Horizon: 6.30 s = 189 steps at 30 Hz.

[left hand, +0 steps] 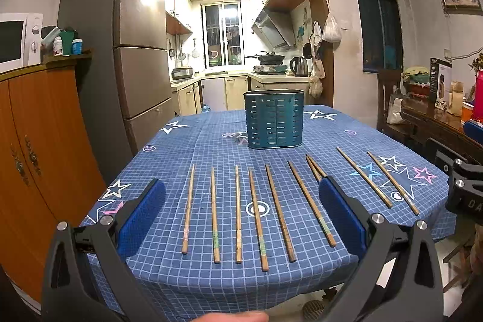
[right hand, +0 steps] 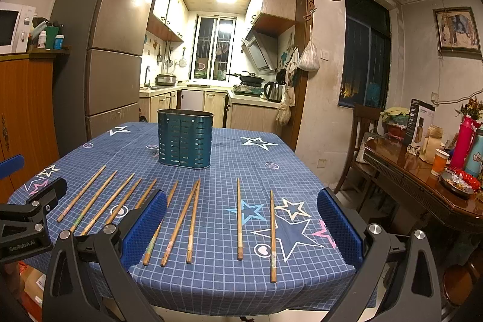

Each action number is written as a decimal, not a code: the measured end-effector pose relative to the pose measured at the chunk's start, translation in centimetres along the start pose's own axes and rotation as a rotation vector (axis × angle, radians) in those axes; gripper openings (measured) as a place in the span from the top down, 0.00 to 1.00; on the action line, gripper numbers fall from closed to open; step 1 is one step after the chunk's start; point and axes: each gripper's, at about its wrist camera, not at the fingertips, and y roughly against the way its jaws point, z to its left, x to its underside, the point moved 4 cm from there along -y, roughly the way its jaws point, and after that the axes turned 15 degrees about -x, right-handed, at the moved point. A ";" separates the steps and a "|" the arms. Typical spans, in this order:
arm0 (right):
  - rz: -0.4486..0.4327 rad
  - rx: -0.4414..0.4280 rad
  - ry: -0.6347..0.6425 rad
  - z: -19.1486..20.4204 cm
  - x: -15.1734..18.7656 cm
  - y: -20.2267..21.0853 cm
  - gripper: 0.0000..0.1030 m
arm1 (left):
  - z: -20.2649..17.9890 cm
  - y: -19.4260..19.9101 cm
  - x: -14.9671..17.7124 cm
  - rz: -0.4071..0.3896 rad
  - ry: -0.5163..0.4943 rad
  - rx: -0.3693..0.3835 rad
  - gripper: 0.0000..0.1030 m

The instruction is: Organize utensils

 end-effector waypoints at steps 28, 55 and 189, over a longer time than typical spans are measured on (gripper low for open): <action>0.004 -0.001 0.001 0.0 0.5 0.2 0.03 | -0.1 -0.1 0.0 0.005 0.005 0.028 0.05; 0.018 -0.005 0.013 0.5 0.4 -1.0 0.03 | -0.1 -0.7 0.2 0.020 -0.001 0.032 0.05; 0.035 -0.194 0.075 1.9 3.3 -1.7 0.93 | 9.6 -3.6 2.2 -0.008 0.099 -0.037 0.95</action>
